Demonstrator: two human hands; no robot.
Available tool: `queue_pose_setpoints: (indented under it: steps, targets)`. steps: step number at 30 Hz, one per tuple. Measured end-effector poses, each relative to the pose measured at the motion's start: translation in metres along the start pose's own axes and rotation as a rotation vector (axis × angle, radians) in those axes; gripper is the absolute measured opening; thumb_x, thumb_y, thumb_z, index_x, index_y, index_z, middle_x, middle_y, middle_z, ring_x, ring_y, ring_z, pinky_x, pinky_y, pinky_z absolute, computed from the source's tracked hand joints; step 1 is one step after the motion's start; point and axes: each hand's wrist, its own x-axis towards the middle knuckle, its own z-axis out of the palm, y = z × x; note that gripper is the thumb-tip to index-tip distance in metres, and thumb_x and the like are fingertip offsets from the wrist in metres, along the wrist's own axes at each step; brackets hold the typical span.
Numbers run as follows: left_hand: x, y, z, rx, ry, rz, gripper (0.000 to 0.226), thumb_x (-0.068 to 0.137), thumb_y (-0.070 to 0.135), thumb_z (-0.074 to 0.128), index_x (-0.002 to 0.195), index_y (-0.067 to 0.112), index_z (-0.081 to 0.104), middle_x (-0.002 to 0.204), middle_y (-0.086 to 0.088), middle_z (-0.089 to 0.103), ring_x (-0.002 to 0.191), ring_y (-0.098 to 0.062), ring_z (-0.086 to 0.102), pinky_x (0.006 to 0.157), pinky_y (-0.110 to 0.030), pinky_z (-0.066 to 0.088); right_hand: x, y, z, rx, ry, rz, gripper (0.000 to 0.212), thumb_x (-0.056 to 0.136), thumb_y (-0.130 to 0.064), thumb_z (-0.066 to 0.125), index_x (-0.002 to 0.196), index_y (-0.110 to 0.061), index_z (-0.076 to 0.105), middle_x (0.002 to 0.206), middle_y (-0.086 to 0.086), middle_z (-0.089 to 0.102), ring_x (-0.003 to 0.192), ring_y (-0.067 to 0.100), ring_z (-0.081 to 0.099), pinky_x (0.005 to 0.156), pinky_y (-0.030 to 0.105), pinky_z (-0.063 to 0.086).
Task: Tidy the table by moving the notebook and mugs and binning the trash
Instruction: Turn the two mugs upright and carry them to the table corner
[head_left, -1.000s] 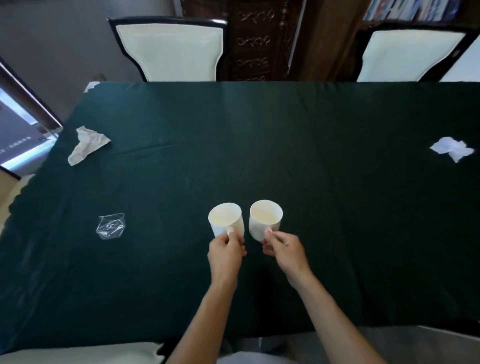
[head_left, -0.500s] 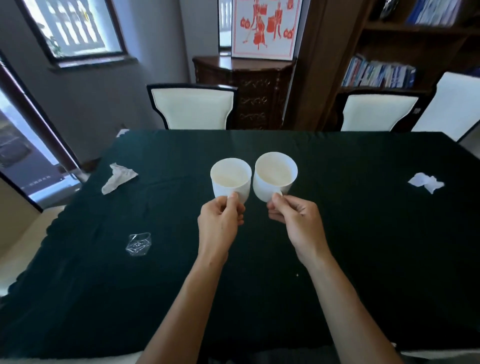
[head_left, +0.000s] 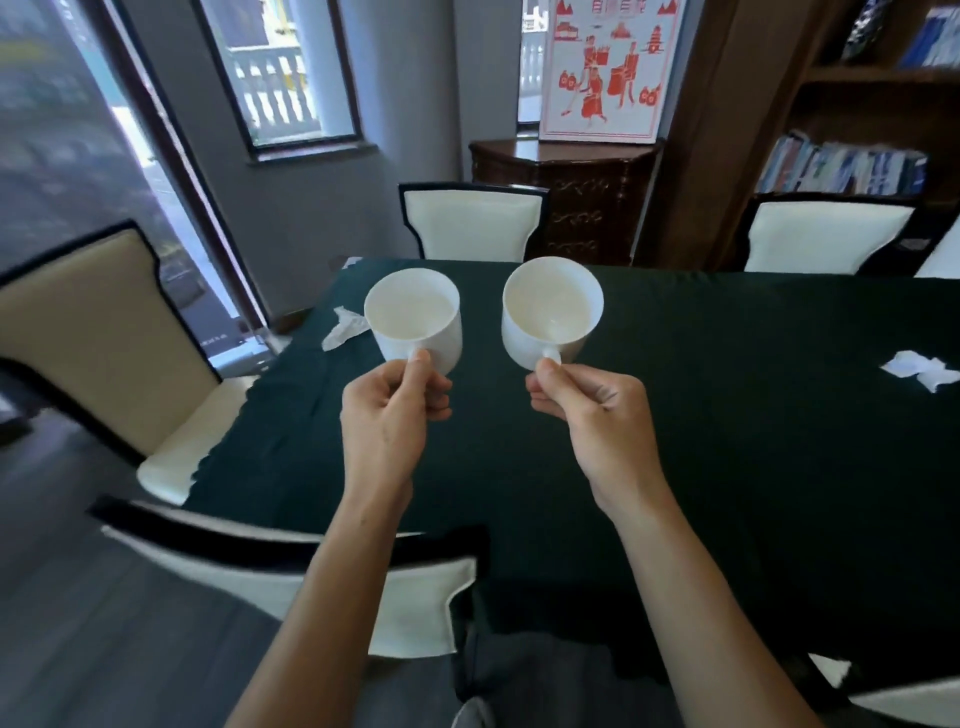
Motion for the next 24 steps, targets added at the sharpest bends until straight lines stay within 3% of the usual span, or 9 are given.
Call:
queue_pose_setpoints:
  steps: [4, 9, 16, 21, 24]
  targets:
    - [-0.021, 0.014, -0.049, 0.025, 0.067, 0.04, 0.043, 0.101, 0.031, 0.059, 0.067, 0.012, 0.075, 0.073, -0.015, 0.076, 0.066, -0.02, 0.07, 0.065, -0.031, 0.059, -0.03, -0.016, 0.035, 0.039, -0.051, -0.02, 0.02, 0.095, -0.036, 0.07, 0.08, -0.035, 0.083, 0.089, -0.004, 0.082, 0.091, 0.013, 0.079, 0.091, 0.045, 0.063]
    - [-0.025, 0.02, -0.12, 0.025, 0.11, 0.062, 0.043, 0.098, 0.04, 0.059, 0.065, 0.018, 0.076, 0.069, -0.006, 0.075, 0.068, -0.018, 0.071, 0.074, -0.043, 0.064, -0.055, -0.03, 0.097, 0.051, -0.114, -0.028, 0.021, 0.095, -0.034, 0.07, 0.078, -0.032, 0.084, 0.088, -0.003, 0.083, 0.09, 0.014, 0.079, 0.091, 0.046, 0.063]
    - [0.009, 0.021, -0.24, 0.037, 0.125, 0.082, 0.044, 0.098, 0.036, 0.058, 0.06, 0.022, 0.076, 0.065, -0.002, 0.073, 0.065, -0.016, 0.068, 0.068, -0.033, 0.063, -0.07, -0.037, 0.216, 0.041, -0.149, -0.036, 0.021, 0.094, -0.037, 0.07, 0.078, -0.034, 0.083, 0.086, -0.002, 0.083, 0.088, 0.014, 0.08, 0.091, 0.053, 0.062]
    - [0.047, 0.017, -0.308, 0.078, 0.08, 0.06, 0.045, 0.102, 0.028, 0.059, 0.066, 0.007, 0.075, 0.075, -0.017, 0.076, 0.067, -0.017, 0.069, 0.064, -0.025, 0.06, -0.073, -0.036, 0.29, 0.068, -0.147, -0.041, 0.023, 0.097, -0.027, 0.07, 0.079, -0.032, 0.083, 0.086, -0.002, 0.083, 0.088, 0.014, 0.079, 0.083, 0.033, 0.065]
    - [0.068, 0.011, -0.335, 0.071, 0.049, 0.047, 0.043, 0.101, 0.025, 0.059, 0.066, 0.006, 0.074, 0.07, -0.017, 0.074, 0.067, -0.017, 0.069, 0.061, -0.021, 0.056, -0.072, -0.03, 0.319, 0.07, -0.141, -0.015, 0.022, 0.098, -0.025, 0.07, 0.08, -0.027, 0.083, 0.085, 0.0, 0.083, 0.087, 0.016, 0.079, 0.076, 0.022, 0.062]
